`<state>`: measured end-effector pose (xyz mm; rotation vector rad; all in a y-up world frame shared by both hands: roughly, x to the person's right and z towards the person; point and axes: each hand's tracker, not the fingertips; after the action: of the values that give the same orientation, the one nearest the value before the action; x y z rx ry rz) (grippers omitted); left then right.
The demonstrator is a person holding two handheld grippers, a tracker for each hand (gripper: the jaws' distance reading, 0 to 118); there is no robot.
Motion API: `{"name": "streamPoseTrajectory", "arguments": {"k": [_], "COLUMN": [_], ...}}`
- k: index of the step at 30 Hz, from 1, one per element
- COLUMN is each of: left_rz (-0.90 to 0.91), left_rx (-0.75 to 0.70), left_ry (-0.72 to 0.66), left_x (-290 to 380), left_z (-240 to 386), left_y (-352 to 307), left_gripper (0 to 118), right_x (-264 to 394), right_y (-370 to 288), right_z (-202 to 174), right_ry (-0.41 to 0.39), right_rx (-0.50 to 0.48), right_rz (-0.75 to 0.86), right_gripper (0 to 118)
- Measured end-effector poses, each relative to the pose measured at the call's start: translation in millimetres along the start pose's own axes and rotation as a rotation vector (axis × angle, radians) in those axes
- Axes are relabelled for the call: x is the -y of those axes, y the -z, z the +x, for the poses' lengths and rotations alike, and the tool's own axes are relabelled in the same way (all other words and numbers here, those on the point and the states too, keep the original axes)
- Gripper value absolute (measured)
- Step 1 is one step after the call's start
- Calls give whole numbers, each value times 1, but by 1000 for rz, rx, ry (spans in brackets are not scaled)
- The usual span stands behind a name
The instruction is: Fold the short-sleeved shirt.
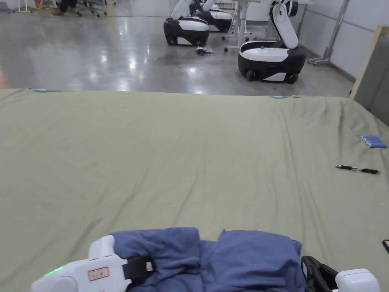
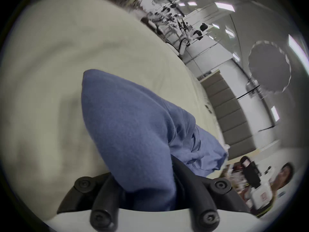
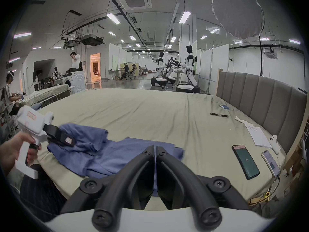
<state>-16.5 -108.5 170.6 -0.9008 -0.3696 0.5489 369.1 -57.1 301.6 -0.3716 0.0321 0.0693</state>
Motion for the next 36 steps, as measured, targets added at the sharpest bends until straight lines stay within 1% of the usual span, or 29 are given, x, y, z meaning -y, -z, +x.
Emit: {"name": "streamPoseTrajectory", "arguments": {"k": [1,2,3,4,5,7,9,11,14,15,17,18,20,21,22,23,24,25,26,27,28,29,30,31,34,35,36], "left_rz": [25,33,28,37,36,33,60,74,21,6,11,-31,-95,-91,-82,-67,-78,-100,-98,-95,-90,-83,-46,-7,126,123,98], "left_rx": [-69,-181,-264,-314,-327,-303,-364,-359,-353,-337,-351,-372,-399,-428,-464,-462,-425,-373,-308,-222,-145,-42,36,69,116,126,125], "left_ry": [30,97,147,150,154,154,255,344,471,515,572,618,635,656,704,729,705,672,605,531,453,371,333,307,252,222,189], "left_x": [-3,-9,-10,-9,-8,-5,1,7,19,27,47,57,71,76,79,77,73,69,60,54,48,44,40,39,36,34,29], "left_z": [-5,-14,-17,-21,-22,-9,28,67,128,144,166,174,178,177,176,177,177,178,175,175,175,175,175,174,154,141,130], "left_y": [-11,-22,-28,-32,-34,-36,-31,-18,29,48,85,105,131,138,140,136,131,126,117,107,92,72,51,34,-12,-17,-16], "left_gripper": [8,9,9,9,9,9,9,9,10,10,10,10,10,10,10,12,16,26,35,48,67,73,73,73,72,71,67], "right_x": [0,0,0,1,1,2,4,5,7,8,11,12,16,17,19,19,19,19,18,18,17,17,17,17,20,22,23], "right_y": [0,1,1,2,3,3,1,-2,-6,-7,-11,-13,-16,-17,-17,-17,-17,-17,-16,-16,-15,-15,-15,-15,-15,-14,-12], "right_z": [-1,-3,-5,-7,-10,-15,-17,-18,-15,-12,-4,1,10,14,18,22,25,27,29,30,31,32,32,33,38,39,40], "right_ry": [4,8,9,6,-2,-13,-11,-18,-31,-29,-5,7,17,18,20,24,30,36,43,49,53,55,57,60,75,76,75], "right_rx": [-4,-10,-15,-22,-28,-43,-58,-61,-54,-50,-37,-29,-19,-15,-11,-9,-8,-8,-7,-8,-9,-8,-7,-5,-1,2,4], "right_rz": [2,6,9,9,10,11,12,19,23,25,29,33,31,27,25,26,27,29,33,36,40,44,46,49,51,50,42], "right_gripper": [3,3,3,3,3,3,3,3,3,3,3,3,3,3,3,3,3,3,3,3,3,3,3,3,3,3,3]}}
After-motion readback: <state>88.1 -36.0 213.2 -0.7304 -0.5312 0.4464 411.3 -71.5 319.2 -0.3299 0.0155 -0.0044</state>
